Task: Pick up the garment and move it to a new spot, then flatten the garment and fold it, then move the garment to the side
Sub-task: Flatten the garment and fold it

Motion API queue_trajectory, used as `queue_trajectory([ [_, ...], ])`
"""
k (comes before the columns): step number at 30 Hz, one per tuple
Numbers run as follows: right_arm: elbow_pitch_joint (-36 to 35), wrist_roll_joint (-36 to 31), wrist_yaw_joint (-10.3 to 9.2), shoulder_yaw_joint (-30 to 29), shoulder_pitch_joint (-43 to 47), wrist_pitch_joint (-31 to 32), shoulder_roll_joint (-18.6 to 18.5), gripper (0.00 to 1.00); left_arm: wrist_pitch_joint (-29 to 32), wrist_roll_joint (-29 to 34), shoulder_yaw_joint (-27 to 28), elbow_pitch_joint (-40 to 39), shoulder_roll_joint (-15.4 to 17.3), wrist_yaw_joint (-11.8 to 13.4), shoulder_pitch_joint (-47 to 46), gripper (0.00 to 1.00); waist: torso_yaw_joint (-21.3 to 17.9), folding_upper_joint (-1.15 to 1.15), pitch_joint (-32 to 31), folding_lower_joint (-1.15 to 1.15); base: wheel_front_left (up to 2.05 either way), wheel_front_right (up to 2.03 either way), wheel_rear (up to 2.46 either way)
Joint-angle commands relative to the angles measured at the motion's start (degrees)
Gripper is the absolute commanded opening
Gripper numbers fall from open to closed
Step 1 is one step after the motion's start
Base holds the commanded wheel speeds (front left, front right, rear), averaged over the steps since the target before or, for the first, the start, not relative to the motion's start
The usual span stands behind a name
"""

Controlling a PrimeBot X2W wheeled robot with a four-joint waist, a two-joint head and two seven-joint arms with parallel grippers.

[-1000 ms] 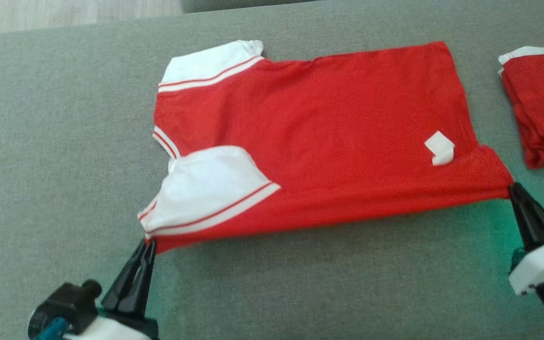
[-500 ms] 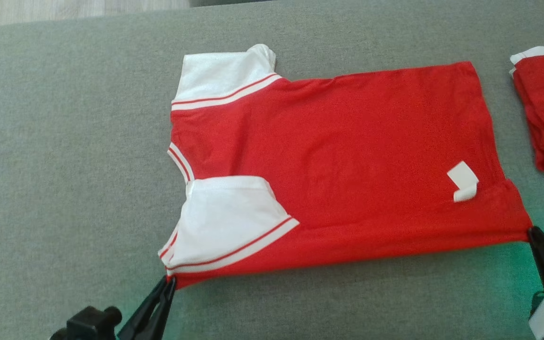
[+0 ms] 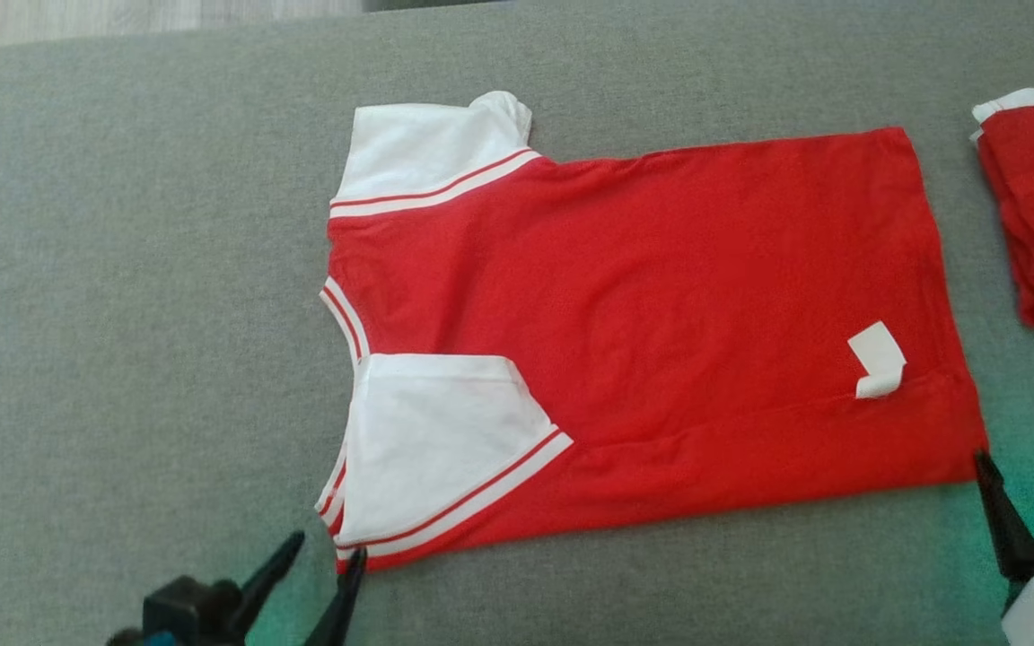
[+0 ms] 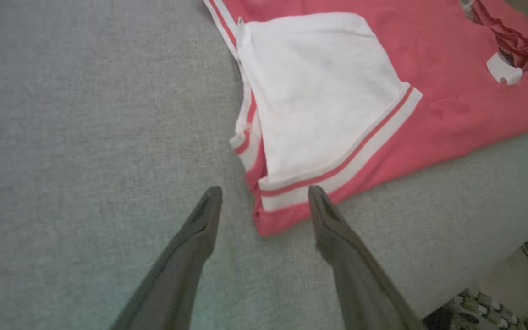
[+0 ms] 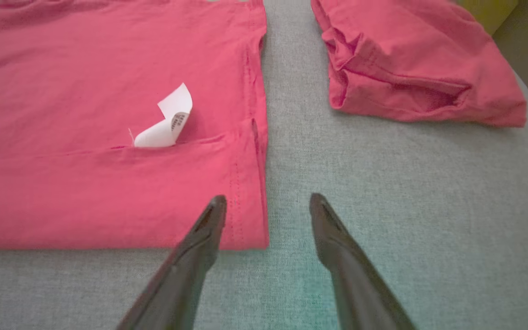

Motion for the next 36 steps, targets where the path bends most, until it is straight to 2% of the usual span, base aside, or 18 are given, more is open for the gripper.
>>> queue_trajectory([
  [1, -2.6, -0.6, -0.04, -0.1, -1.4, -0.9, -1.3, 1.00, -1.0, 0.7, 2.5, -1.1, 0.9, -0.2, -4.0, 1.00, -0.7, 0.00, -0.1, 0.00, 0.00, 0.00, 0.00],
  [7, -5.5, -2.4, -0.04, 0.7, -5.1, -2.5, 0.3, 1.00, 0.9, 2.1, 6.9, -3.0, 4.6, -0.9, -12.9, 1.00, -3.2, 0.00, 1.5, 0.00, 0.00, 0.00, 0.00],
  [10, -6.3, -3.0, -0.04, 1.8, -7.2, -2.8, 0.8, 1.00, 4.8, 2.5, 9.2, -4.2, 7.8, -3.3, -20.9, 1.00, -4.5, 0.00, 3.4, 0.00, 0.00, 0.00, 0.00],
  [11, -6.3, -3.0, -0.04, 1.8, -7.2, -2.8, 0.8, 1.00, 4.8, 2.5, 9.2, -4.2, 7.8, -3.3, -20.9, 1.00, -4.5, 0.00, 3.4, 0.00, 0.00, 0.00, 0.00],
  [15, -7.0, -3.9, -0.04, 3.7, -10.4, -3.1, 1.7, 1.00, 11.0, 0.3, 11.2, -1.7, 9.2, -8.8, -33.1, 1.00, -6.3, 0.00, 6.7, 0.00, 0.00, 0.00, 0.00],
  [19, -6.7, -4.3, -0.04, 4.8, -13.2, -3.7, 1.7, 1.00, 19.3, -2.7, 10.8, 4.7, 8.2, -14.8, -45.6, 1.00, -7.8, 0.00, 10.0, 0.00, 0.00, 0.00, 0.00],
  [22, -6.2, -4.6, -0.04, 6.0, -15.1, -4.0, 2.0, 1.00, 25.5, -4.3, 9.8, 10.9, 7.4, -17.1, -53.8, 1.00, -9.1, 0.00, 12.0, 0.00, 0.00, 0.00, 0.00],
  [30, -3.8, -4.6, -0.04, 7.9, -18.3, -5.3, 2.5, 1.00, 36.2, -6.1, 5.3, 22.9, 5.6, -19.0, -67.1, 1.00, -11.8, 0.00, 15.6, 0.00, 0.00, 0.00, 0.00],
  [36, -2.6, -4.4, -0.04, 8.3, -19.4, -6.2, 2.4, 1.00, 42.7, -6.0, -0.3, 27.0, 7.3, -19.2, -70.6, 1.00, -12.6, 0.00, 16.8, 0.00, 0.00, 0.00, 0.00],
])
